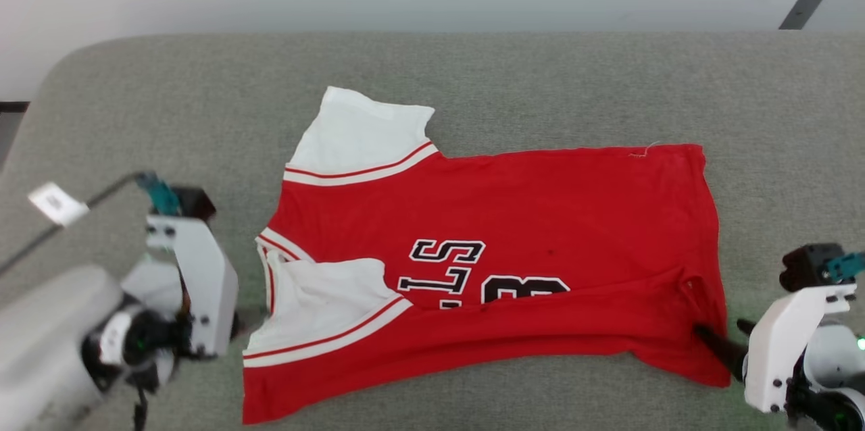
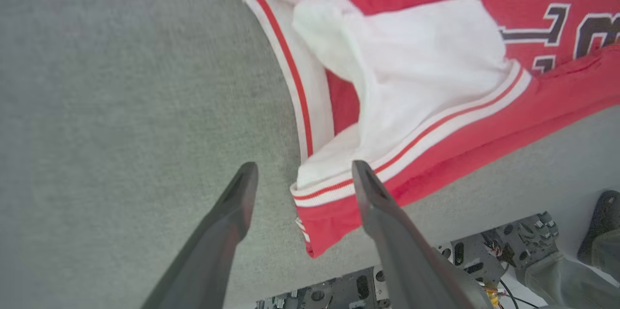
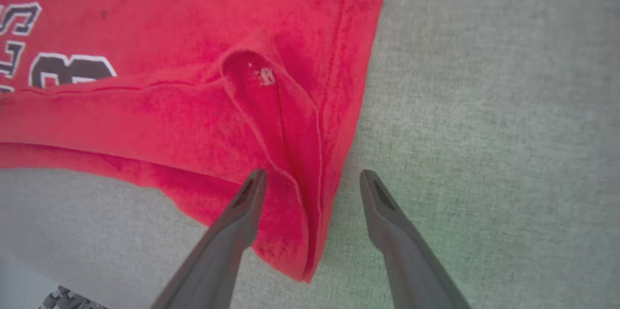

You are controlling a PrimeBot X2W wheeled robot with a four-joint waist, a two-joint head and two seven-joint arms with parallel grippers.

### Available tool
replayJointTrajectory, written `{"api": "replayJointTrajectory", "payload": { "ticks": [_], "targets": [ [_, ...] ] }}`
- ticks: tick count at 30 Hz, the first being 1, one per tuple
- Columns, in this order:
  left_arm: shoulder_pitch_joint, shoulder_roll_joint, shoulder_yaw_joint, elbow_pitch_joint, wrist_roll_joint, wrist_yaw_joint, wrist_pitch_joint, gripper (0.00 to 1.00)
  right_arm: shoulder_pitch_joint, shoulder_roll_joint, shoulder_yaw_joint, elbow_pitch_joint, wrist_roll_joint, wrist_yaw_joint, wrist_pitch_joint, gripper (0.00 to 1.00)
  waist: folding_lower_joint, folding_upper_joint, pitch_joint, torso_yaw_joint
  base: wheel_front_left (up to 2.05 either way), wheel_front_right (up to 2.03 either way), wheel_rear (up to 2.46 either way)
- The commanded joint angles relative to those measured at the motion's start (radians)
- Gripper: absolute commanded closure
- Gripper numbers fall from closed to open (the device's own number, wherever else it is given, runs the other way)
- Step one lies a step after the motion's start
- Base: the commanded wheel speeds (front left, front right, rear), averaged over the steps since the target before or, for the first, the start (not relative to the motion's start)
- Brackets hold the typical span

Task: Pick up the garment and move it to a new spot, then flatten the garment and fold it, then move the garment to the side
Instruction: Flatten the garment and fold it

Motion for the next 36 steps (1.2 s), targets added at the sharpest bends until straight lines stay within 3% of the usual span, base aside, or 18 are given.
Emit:
{"api": "replayJointTrajectory", "payload": {
  "ticks": [1, 8, 17, 23, 28, 36],
  "targets": [
    [-0.018, 0.003, 0.007, -0.003, 0.008, -0.006, -0.001, 0.0, -0.011, 0.003, -0.007, -0.008, -0.011, -0.001, -0.01, 0.0, 0.0, 0.0, 0.003, -0.009, 0.0, 0.0, 0.0],
    [-0.144, -0.011, 0.07, 0.062, 0.062, -0.059, -0.068, 0.0, -0.05, 0.031, -0.01, -0.085, -0.044, -0.001, -0.164, 0.0, 0.0, 0.0, 0.044, -0.061, 0.0, 0.0, 0.0],
    [-0.297, -0.07, 0.112, 0.238, 0.182, -0.176, -0.223, 0.0, -0.086, 0.052, 0.044, -0.174, -0.074, -0.001, -0.469, 0.0, 0.0, 0.0, 0.128, -0.146, 0.0, 0.0, 0.0],
    [-0.395, -0.11, 0.119, 0.375, 0.252, -0.238, -0.293, 0.0, -0.071, 0.082, 0.07, -0.223, -0.107, -0.001, -0.595, 0.0, 0.0, 0.0, 0.196, -0.198, 0.0, 0.0, 0.0],
    [-0.462, -0.137, 0.115, 0.475, 0.26, -0.279, -0.27, 0.0, -0.07, 0.108, 0.079, -0.265, -0.145, -0.001, -0.666, 0.0, 0.0, 0.0, 0.251, -0.233, 0.0, 0.0, 0.0],
    [-0.525, -0.155, 0.085, 0.597, 0.26, -0.305, -0.148, 0.0, -0.077, 0.151, 0.079, -0.321, -0.186, -0.001, -0.766, 0.0, 0.0, 0.0, 0.304, -0.26, 0.0, 0.0, 0.0]
  ]
}}
